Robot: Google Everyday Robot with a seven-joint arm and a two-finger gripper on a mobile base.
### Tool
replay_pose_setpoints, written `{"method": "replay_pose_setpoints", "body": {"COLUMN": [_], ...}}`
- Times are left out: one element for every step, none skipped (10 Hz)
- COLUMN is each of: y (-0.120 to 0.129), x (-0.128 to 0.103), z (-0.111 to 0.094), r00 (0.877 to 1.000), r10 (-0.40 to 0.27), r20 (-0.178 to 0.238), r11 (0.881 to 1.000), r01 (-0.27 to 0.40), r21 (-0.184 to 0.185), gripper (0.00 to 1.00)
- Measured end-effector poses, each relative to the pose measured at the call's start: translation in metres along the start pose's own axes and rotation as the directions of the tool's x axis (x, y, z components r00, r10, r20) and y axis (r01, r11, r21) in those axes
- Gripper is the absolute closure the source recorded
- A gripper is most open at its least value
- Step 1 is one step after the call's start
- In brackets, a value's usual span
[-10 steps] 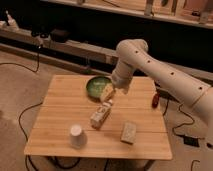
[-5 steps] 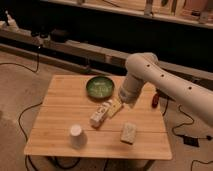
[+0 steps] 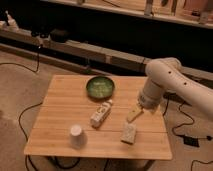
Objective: Move the arm in a circular motion
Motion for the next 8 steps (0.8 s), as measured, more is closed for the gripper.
{"method": "replay_pose_setpoints", "body": {"y": [0.023, 0.045, 0.068, 0.089, 0.112, 0.134, 0.145, 0.151], "x": [-0.004, -0.005, -0.003, 0.003, 0.017, 0.036, 0.051, 0.074], "z": [-0.001, -0.002, -0.004, -0.008, -0.016, -0.026, -0.033, -0.04], "r00": [0.996, 0.987, 0.973, 0.958, 0.941, 0.922, 0.913, 0.907], "r10": [0.085, 0.158, 0.227, 0.28, 0.326, 0.364, 0.379, 0.385], "r20": [-0.007, -0.02, -0.039, -0.062, -0.095, -0.133, -0.152, -0.17], "r11": [0.996, 0.987, 0.974, 0.96, 0.944, 0.927, 0.918, 0.912], "r01": [-0.085, -0.158, -0.228, -0.281, -0.33, -0.372, -0.391, -0.402], "r21": [-0.006, -0.005, -0.004, -0.008, -0.024, -0.044, -0.061, -0.08], "gripper": [0.2, 0.2, 0.2, 0.2, 0.2, 0.2, 0.2, 0.2]}}
